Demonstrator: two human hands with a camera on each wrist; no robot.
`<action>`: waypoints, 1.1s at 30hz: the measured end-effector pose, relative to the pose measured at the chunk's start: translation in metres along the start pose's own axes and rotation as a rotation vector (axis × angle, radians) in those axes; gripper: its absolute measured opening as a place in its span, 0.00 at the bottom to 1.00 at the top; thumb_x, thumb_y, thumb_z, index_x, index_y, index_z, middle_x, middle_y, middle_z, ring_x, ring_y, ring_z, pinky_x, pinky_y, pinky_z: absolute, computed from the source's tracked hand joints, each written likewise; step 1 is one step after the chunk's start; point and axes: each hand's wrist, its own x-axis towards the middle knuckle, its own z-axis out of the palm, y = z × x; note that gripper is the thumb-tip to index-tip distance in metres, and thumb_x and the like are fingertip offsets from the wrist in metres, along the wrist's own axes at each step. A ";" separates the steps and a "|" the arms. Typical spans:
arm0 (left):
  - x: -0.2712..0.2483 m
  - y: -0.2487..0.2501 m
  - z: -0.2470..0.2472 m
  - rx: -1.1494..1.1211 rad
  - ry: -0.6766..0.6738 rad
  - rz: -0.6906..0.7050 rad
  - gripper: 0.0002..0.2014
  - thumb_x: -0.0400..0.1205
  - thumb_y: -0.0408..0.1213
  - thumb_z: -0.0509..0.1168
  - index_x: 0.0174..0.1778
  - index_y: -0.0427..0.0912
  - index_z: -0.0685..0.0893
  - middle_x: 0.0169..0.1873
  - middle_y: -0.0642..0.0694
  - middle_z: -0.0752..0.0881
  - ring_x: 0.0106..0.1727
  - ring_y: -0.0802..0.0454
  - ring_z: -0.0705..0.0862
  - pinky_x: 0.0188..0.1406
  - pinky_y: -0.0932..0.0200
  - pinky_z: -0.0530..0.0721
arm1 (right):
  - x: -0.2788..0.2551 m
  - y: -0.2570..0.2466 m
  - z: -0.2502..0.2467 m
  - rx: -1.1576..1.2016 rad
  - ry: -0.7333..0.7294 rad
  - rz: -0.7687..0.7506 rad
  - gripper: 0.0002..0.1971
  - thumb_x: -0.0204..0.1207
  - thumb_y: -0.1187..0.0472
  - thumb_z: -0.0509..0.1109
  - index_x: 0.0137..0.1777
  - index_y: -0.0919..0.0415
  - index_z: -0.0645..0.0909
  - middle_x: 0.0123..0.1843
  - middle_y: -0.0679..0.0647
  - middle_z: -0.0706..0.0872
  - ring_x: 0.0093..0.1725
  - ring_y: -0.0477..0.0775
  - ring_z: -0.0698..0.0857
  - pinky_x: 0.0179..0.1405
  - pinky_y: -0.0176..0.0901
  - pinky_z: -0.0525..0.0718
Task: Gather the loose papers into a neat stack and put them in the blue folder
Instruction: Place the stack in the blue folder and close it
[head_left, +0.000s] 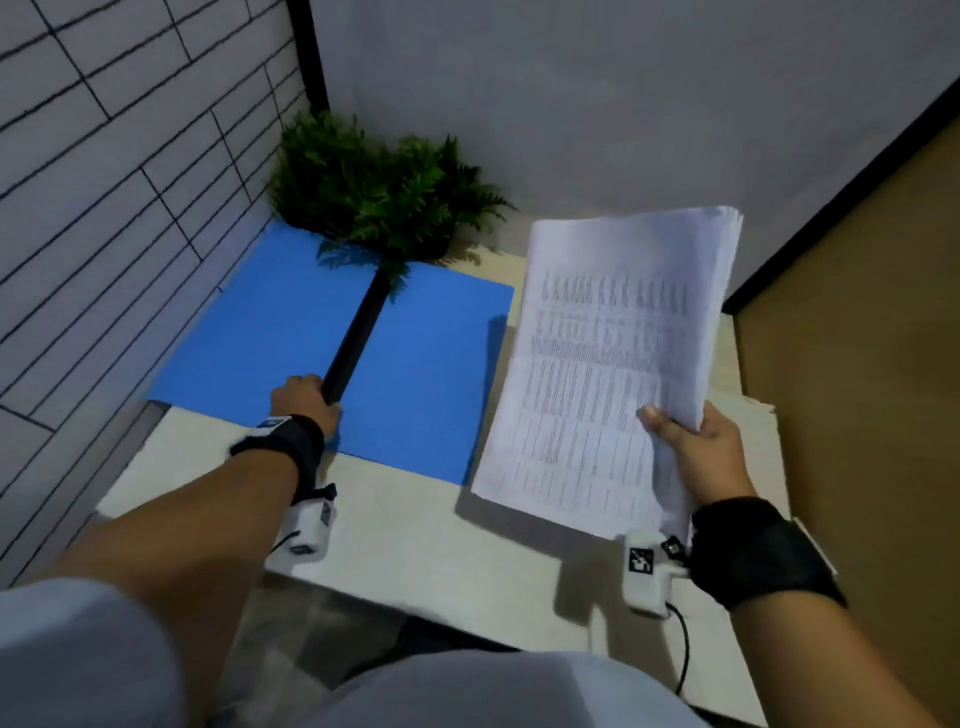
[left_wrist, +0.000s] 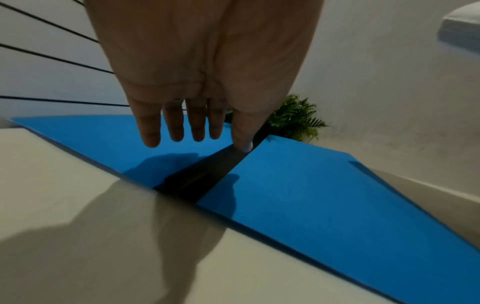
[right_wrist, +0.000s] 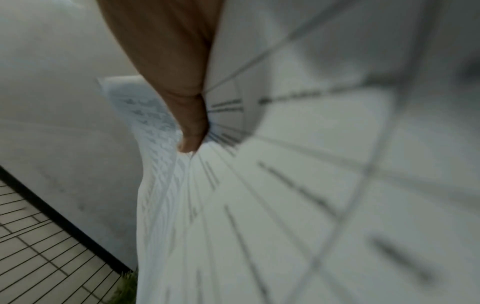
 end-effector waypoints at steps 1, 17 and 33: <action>0.004 -0.003 0.004 0.033 -0.018 0.022 0.23 0.80 0.43 0.70 0.69 0.34 0.79 0.67 0.31 0.79 0.68 0.30 0.77 0.65 0.40 0.80 | 0.000 0.003 0.008 0.011 -0.005 0.001 0.11 0.77 0.71 0.72 0.58 0.64 0.83 0.44 0.48 0.92 0.40 0.44 0.92 0.31 0.31 0.86; -0.094 -0.021 0.054 0.175 -0.327 0.418 0.08 0.69 0.42 0.72 0.27 0.50 0.80 0.77 0.57 0.70 0.80 0.48 0.61 0.74 0.27 0.58 | 0.017 0.081 0.058 -0.006 -0.204 0.249 0.17 0.80 0.64 0.69 0.68 0.63 0.80 0.61 0.56 0.89 0.58 0.55 0.90 0.56 0.47 0.89; -0.036 -0.103 -0.007 -0.061 -0.025 -0.192 0.35 0.79 0.47 0.68 0.81 0.43 0.63 0.72 0.31 0.74 0.71 0.27 0.73 0.69 0.36 0.74 | 0.035 0.143 0.091 -0.320 -0.153 0.418 0.19 0.77 0.63 0.73 0.67 0.65 0.77 0.57 0.58 0.83 0.59 0.62 0.83 0.63 0.53 0.81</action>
